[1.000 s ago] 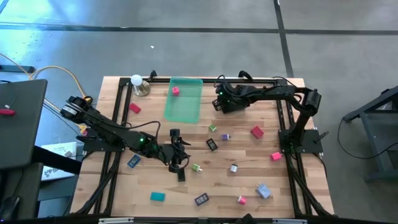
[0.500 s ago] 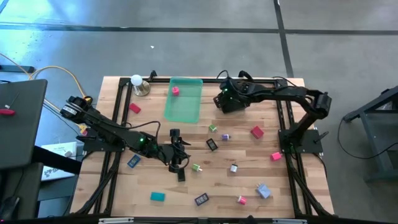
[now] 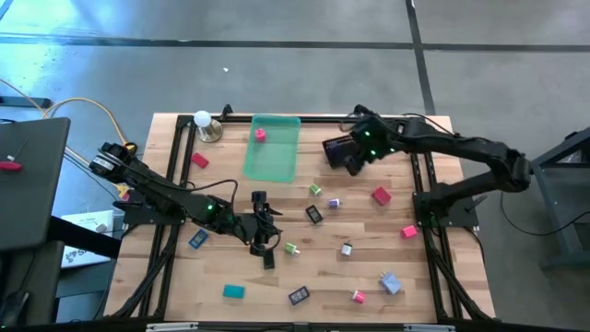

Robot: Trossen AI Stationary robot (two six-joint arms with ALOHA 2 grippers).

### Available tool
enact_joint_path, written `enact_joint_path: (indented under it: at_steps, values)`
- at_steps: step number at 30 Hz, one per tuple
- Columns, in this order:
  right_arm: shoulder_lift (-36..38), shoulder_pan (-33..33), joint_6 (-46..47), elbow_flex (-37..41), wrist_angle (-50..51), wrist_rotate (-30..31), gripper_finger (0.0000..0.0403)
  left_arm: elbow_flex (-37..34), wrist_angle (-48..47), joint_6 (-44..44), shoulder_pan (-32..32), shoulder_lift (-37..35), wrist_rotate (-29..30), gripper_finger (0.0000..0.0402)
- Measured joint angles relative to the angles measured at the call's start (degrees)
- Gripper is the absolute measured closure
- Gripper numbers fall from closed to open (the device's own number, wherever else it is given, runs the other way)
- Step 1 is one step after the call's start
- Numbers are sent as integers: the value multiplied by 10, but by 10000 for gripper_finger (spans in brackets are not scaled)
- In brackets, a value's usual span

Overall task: Pick & Place Office items
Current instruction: Put the red charger adapter into the green bin

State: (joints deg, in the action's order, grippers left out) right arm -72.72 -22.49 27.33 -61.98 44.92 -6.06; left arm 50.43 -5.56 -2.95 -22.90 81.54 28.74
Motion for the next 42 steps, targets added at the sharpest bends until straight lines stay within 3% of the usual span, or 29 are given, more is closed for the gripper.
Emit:
enact_joint_path:
  at_steps: [4,11,25,30,35,42]
  values:
    - [22,27,45,0,107,16,200,0,0,-4,0,0,0,181]
    - [25,98,101,20,254,111,200,0,0,-14,0,0,0,181]
    - [24,152,101,49,219,136,197,0,0,-14,0,0,0,181]
    - [24,151,100,49,224,136,164,0,0,-14,0,0,0,181]
    - [24,151,100,49,233,136,106,0,2,-9,0,0,0,181]
    - [24,161,86,49,234,137,58,17,91,23,-2,-56,31,181]
